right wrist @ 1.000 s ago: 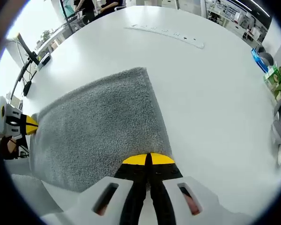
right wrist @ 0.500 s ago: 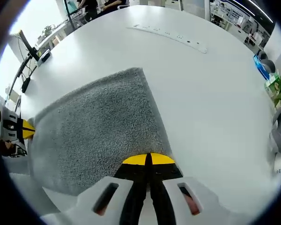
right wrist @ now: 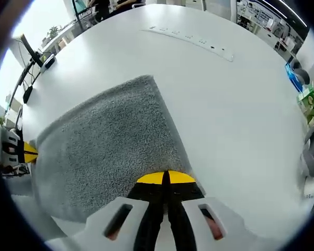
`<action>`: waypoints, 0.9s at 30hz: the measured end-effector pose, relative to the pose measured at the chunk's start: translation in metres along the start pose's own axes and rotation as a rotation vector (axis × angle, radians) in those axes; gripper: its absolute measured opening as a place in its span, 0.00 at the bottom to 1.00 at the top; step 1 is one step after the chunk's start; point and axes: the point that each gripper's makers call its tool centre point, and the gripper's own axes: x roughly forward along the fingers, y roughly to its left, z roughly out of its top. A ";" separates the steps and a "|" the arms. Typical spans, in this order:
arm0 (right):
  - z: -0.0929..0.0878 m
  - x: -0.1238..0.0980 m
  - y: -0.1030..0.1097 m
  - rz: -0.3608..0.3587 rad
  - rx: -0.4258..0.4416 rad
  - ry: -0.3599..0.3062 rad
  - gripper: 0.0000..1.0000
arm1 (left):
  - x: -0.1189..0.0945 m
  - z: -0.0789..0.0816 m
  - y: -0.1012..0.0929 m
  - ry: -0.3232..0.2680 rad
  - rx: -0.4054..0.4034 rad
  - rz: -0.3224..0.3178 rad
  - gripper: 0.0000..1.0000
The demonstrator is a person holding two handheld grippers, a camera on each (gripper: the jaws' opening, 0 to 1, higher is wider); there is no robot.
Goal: Fold the towel on the table until its edges align and the towel forms a compact rectangular stack.
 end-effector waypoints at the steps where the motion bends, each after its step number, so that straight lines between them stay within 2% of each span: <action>1: 0.001 0.000 0.000 -0.002 -0.003 0.000 0.00 | 0.000 0.000 -0.001 0.000 0.003 -0.001 0.01; 19: 0.020 0.006 -0.006 -0.002 -0.033 -0.013 0.00 | 0.001 0.005 -0.020 -0.017 -0.009 -0.041 0.01; 27: 0.029 0.009 -0.007 -0.014 -0.058 -0.009 0.00 | 0.003 0.008 -0.025 -0.020 0.003 -0.037 0.01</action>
